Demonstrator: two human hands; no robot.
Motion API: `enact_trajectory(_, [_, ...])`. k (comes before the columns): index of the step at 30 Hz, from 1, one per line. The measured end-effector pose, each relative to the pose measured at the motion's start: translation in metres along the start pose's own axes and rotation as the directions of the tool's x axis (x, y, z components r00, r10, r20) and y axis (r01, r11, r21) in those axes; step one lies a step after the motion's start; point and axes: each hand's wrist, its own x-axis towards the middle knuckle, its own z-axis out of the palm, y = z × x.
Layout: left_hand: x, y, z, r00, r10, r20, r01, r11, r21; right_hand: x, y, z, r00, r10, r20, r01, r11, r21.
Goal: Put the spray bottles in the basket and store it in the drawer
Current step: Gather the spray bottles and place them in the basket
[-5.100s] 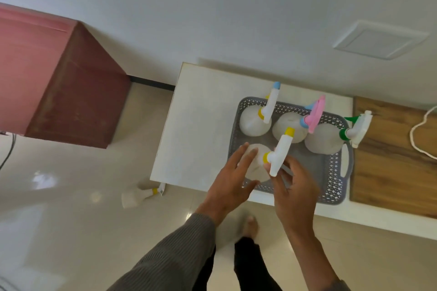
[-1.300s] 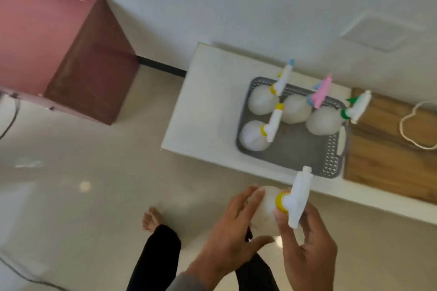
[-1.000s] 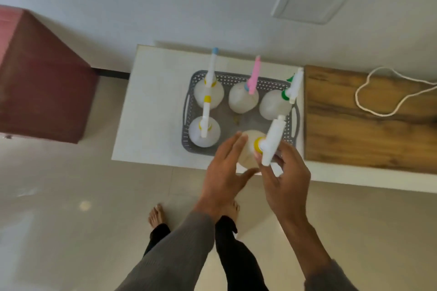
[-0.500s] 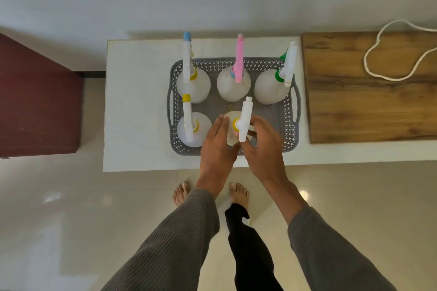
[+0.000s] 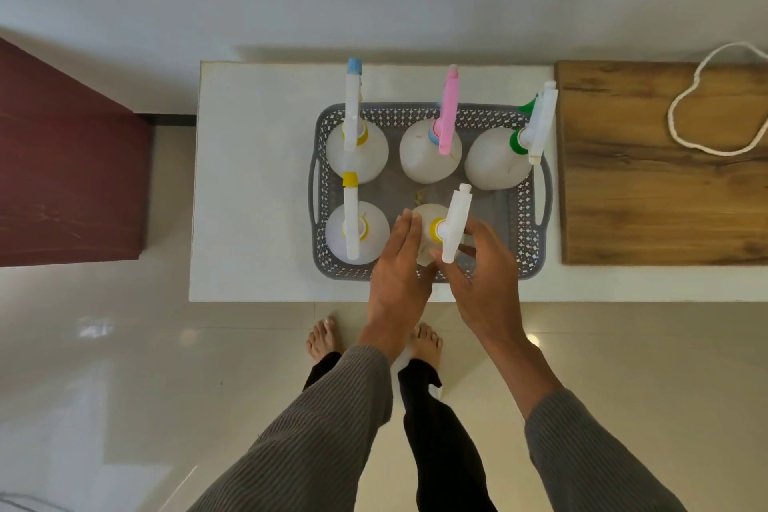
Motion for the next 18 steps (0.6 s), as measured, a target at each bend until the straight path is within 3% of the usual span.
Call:
enact_trajectory(5, [-0.026,-0.001,-0.008,0.994,0.073,-0.079,-0.069,0.996,0.059,-0.024,0.001,-0.010,0.992,0.098,-0.076,-0.097,0.995,0.013])
enact_trajectory(8, [-0.061,-0.005,-0.018,0.984,0.095,-0.149,-0.095,0.995,0.006,-0.047,-0.001,-0.014,0.996,0.059,-0.062,-0.058,0.998,0.009])
enact_trajectory(11, [-0.105,-0.021,-0.025,0.968,0.130,-0.215,-0.135,0.991,-0.009,-0.072,0.001,-0.013,0.996,-0.033,0.080,0.036,0.999,-0.041])
enact_trajectory(14, [-0.158,-0.047,-0.028,0.952,0.118,-0.282,-0.089,0.989,0.115,-0.097,0.001,-0.005,0.950,-0.127,0.284,0.173,0.974,-0.146])
enact_trajectory(18, [-0.237,-0.090,-0.026,0.953,-0.201,-0.227,0.256,0.936,0.243,-0.135,0.002,0.021,0.772,-0.132,0.622,0.398,0.863,-0.311])
